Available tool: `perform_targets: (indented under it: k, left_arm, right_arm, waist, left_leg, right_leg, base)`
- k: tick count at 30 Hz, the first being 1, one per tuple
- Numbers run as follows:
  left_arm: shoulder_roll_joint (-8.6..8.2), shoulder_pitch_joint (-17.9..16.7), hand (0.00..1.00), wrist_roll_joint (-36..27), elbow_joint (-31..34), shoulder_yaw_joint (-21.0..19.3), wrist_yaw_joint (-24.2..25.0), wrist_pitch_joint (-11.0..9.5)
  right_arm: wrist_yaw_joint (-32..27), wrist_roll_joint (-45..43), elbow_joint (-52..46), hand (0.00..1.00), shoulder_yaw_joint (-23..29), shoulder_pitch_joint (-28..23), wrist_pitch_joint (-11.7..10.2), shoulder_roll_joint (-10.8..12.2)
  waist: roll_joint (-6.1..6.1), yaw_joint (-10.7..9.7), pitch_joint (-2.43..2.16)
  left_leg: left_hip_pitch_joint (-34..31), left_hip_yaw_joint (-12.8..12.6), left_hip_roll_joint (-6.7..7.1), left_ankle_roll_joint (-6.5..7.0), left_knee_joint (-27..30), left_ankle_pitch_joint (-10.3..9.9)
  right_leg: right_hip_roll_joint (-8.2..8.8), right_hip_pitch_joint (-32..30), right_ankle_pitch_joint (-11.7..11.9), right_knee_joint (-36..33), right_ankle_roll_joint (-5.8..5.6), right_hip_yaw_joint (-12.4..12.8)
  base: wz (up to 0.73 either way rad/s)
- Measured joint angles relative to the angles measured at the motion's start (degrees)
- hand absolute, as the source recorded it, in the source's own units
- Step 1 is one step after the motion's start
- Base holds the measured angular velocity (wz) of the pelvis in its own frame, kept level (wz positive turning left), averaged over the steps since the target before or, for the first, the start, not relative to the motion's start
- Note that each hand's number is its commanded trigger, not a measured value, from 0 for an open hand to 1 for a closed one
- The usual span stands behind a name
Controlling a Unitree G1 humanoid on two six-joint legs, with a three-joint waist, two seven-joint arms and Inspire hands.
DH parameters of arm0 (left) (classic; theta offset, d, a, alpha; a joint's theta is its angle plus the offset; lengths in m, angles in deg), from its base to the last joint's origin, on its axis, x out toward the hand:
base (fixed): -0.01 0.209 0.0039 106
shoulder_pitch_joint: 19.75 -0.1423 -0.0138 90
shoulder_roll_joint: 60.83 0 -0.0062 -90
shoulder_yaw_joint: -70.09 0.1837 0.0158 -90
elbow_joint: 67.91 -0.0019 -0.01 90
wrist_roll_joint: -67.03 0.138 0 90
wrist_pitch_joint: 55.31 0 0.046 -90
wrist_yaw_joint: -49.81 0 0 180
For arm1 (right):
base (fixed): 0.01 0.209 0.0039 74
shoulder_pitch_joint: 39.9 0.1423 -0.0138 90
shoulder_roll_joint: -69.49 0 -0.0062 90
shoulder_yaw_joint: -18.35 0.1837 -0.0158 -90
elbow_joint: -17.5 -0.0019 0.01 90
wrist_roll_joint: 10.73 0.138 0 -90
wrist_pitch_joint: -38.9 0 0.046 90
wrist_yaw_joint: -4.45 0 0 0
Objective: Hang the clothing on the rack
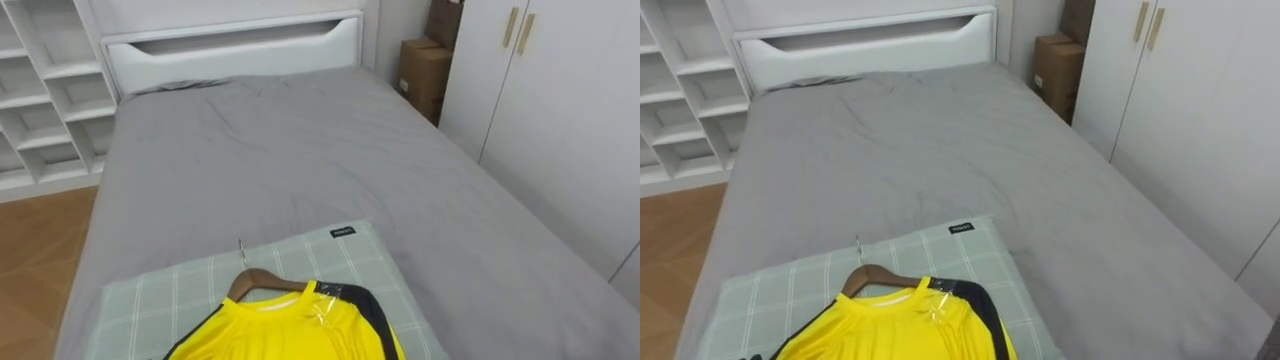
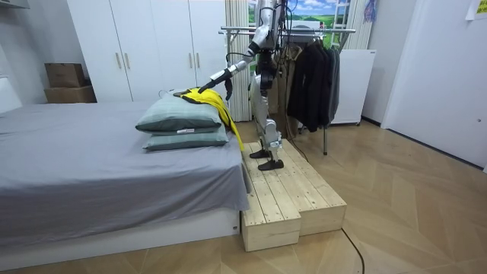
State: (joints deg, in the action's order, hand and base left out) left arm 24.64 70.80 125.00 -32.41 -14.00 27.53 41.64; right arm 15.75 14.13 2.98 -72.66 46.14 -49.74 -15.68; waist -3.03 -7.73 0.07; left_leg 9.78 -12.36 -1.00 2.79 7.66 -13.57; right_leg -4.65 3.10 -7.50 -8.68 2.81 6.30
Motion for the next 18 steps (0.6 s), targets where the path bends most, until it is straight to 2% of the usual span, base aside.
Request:
perform_targets:
  k: [5,13,18]
  left_arm:
    - [-0.62,0.03,0.0,0.03,0.19,-0.03,-0.15,-0.46]
    - [-0.7,0.15,0.0,0.07,0.6,-0.1,-0.17,-1.01]
    - [-0.71,0.54,0.0,0.07,0.69,-0.13,-0.17,-1.1]
  right_arm:
    - [-0.27,-0.03,0.0,0.0,0.0,0.02,-0.01,-0.05]
    - [-0.09,-0.01,0.08,0.0,-0.08,0.1,-0.05,-0.05]
    - [0.1,0.01,0.11,0.0,-0.07,0.14,-0.05,0.05]
  waist:
    - [-0.29,-0.08,-0.05]
    - [-0.33,-0.03,-0.04]
    - [-0.09,-0.05,0.13]
  left_leg:
    - [-0.1,0.01,-0.04,-0.03,-0.02,0.02]
    - [-0.13,0.0,-0.2,-0.11,-0.22,-0.02]
    - [-0.14,-0.02,-0.2,-0.14,-0.25,-0.04]
  right_leg:
    - [-0.09,-0.17,0.01,0.02,0.01,0.02]
    - [-0.23,-0.16,0.1,0.05,0.16,0.03]
    - [-0.23,-0.17,0.09,0.08,0.16,0.02]
  base:
    - [-0.01]
    - [0.0]
    - [0.0]
